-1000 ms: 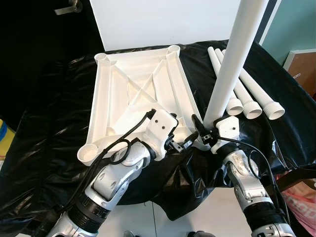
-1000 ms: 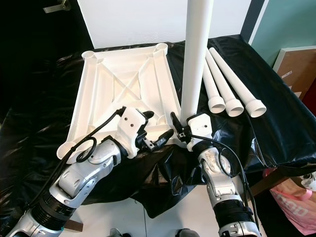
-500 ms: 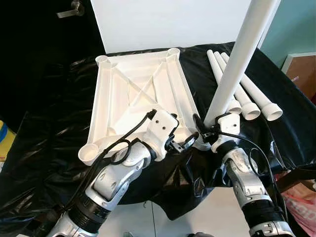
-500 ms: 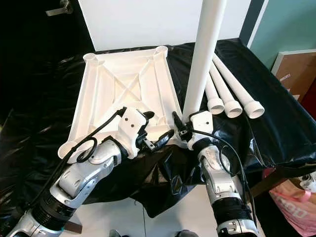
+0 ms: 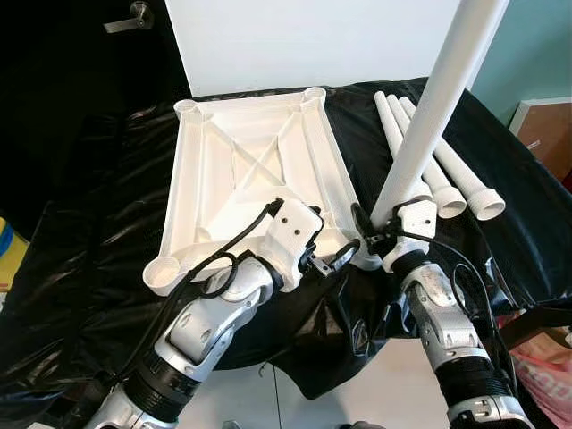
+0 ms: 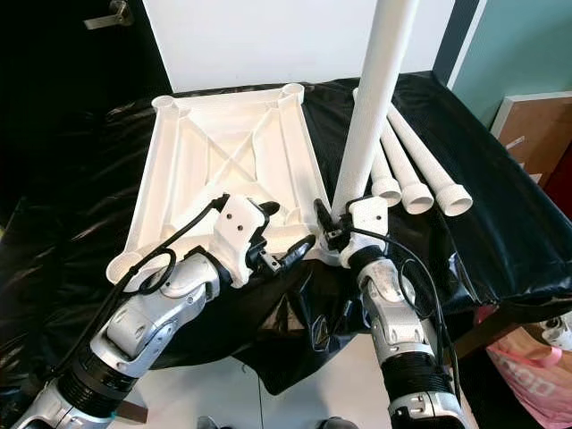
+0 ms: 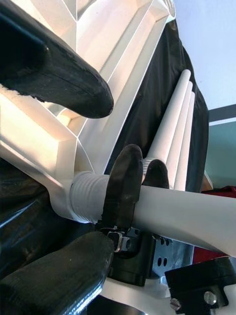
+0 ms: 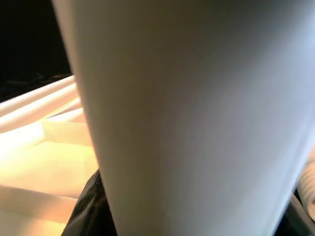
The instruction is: Building children table
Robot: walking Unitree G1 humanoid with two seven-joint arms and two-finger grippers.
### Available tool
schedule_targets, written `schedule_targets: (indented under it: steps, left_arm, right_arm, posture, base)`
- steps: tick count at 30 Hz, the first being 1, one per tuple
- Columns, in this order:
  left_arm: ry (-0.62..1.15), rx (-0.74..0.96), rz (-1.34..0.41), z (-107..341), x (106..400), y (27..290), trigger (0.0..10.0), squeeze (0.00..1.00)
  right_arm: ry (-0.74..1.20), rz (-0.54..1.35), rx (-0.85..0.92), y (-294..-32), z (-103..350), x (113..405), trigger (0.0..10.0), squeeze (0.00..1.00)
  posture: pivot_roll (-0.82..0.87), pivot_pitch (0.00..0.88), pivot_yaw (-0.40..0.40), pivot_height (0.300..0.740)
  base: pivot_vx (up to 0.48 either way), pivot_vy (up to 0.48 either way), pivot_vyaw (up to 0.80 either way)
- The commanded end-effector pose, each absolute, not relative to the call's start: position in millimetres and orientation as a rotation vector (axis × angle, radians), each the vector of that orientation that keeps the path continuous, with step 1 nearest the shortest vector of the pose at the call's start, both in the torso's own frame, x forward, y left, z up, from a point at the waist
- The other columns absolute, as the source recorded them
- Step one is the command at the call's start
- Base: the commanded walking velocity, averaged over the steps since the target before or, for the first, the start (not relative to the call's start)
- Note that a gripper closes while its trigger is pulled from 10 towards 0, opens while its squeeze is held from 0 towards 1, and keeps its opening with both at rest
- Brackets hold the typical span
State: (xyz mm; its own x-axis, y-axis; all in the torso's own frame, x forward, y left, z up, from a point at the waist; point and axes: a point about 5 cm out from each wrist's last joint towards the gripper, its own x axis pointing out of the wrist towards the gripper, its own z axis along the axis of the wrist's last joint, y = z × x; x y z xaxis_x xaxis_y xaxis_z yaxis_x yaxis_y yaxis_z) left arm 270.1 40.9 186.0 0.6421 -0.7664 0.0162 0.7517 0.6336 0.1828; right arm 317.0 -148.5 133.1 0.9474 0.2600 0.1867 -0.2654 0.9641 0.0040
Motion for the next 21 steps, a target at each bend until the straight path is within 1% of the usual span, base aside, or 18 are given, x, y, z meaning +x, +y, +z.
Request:
schedule_targets:
  steps: [1, 9, 11, 14, 21]
  left_arm:
    - [-0.079, 0.184, -1.023, 183, 263, 35, 10.0, 0.0]
    - [-0.08, 0.182, -1.023, 184, 263, 36, 10.0, 0.0]
    - [-0.08, 0.182, -1.022, 184, 264, 36, 10.0, 0.0]
    - [-0.08, 0.182, -1.019, 185, 264, 36, 10.0, 0.0]
    - [-0.081, 0.182, -1.014, 185, 265, 36, 10.0, 0.0]
  right_arm:
    - [0.137, 0.164, 0.157, -161, 76, 306, 10.0, 0.0]
    - [0.174, 0.149, 0.184, -161, 73, 305, 10.0, 0.0]
    - [0.163, 0.153, 0.164, -161, 74, 306, 10.0, 0.0]
    - [0.107, 0.181, 0.099, -159, 79, 304, 10.0, 0.0]
    - [0.013, 0.219, 0.053, -155, 89, 303, 10.0, 0.0]
  posture:
    - [-0.12, 0.097, 0.043, 0.74]
    - [-0.12, 0.099, 0.044, 0.74]
    - [-0.12, 0.1, 0.043, 0.74]
    - [-0.12, 0.101, 0.043, 0.74]
    - [-0.12, 0.101, 0.045, 0.74]
  base:
    - [0.0, 0.0, 0.0]
    - [0.0, 0.0, 0.0]
    - [0.0, 0.0, 0.0]
    - [0.0, 0.0, 0.0]
    - [0.0, 0.0, 0.0]
